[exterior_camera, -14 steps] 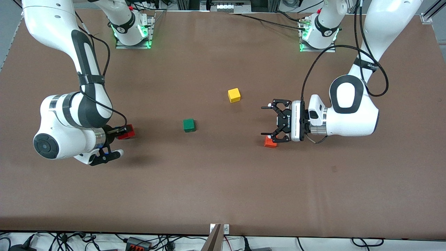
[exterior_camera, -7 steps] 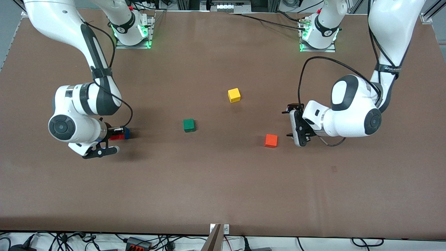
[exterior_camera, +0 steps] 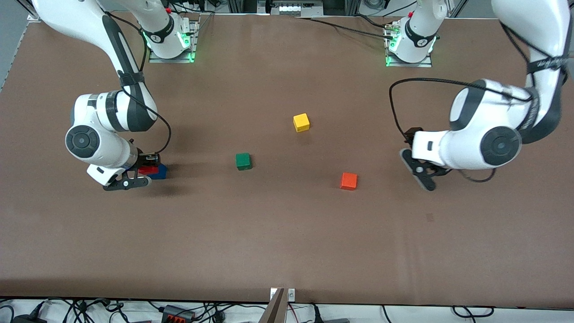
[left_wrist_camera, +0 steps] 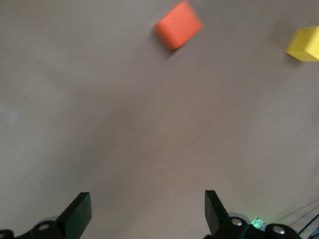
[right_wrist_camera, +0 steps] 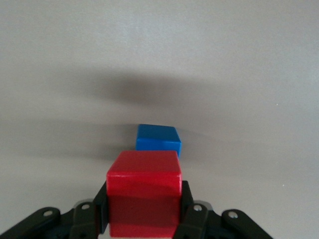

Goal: Pass red block to right arm, stack on blue
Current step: 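Lower the red cube onto the blue cube while the left gripper withdraws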

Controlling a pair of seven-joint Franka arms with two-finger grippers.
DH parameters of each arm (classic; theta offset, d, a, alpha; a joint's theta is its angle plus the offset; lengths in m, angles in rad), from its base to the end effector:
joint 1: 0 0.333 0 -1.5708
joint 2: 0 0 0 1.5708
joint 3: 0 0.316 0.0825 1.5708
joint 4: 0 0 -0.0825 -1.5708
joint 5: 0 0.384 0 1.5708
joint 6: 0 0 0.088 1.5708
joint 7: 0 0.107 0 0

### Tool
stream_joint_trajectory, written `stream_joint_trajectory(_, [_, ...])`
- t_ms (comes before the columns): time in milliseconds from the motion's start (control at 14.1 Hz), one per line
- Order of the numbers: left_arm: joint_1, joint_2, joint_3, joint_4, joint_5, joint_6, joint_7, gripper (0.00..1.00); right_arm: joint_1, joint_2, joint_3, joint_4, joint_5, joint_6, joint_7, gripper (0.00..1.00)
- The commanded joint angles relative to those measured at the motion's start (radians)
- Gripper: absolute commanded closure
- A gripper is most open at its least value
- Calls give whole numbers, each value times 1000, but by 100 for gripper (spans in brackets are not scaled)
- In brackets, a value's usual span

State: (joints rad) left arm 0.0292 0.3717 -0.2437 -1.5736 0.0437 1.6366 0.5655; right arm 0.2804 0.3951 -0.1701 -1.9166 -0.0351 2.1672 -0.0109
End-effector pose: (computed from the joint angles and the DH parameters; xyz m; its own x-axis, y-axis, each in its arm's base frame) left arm 0.6197 -0.1131 0.4108 0.6726 -0.7058 -0.2222 -0.6782 -0.7081 0.1965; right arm 0.6048 0.0700 0.2794 0.9796 0.1429 -0.1411 0.1564 -0.9836 0.0895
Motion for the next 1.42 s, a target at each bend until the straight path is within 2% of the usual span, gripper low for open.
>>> stream_joint_trajectory(0, [-110,-97,167,-34,24,-21,-157,0,0,-55,-2,-76,-26,48,40,100])
stream_joint_trajectory(71, [-114,-137,188,-52,22,-14,-211,0,-1,-53,-9,-76,-26,48,46,100])
stream_joint_trajectory(354, [-97,-284,193,-127,22,28,-588,0,-12,-45,-11,-88,-23,83,77,100])
stream_joint_trajectory(425, [-80,-325,193,-147,19,54,-614,0,-10,-42,-11,-88,-23,86,89,100])
stream_joint_trajectory(638, [-49,-398,192,-177,8,91,-610,0,-4,-27,-8,-87,-23,114,101,100])
stream_joint_trajectory(1205, [-31,-441,199,-172,2,89,-559,0,6,-5,-3,-90,-19,129,103,100])
stream_joint_trajectory(1346, [-32,-441,208,-169,1,42,-558,0,3,-5,-3,-93,-20,125,103,100])
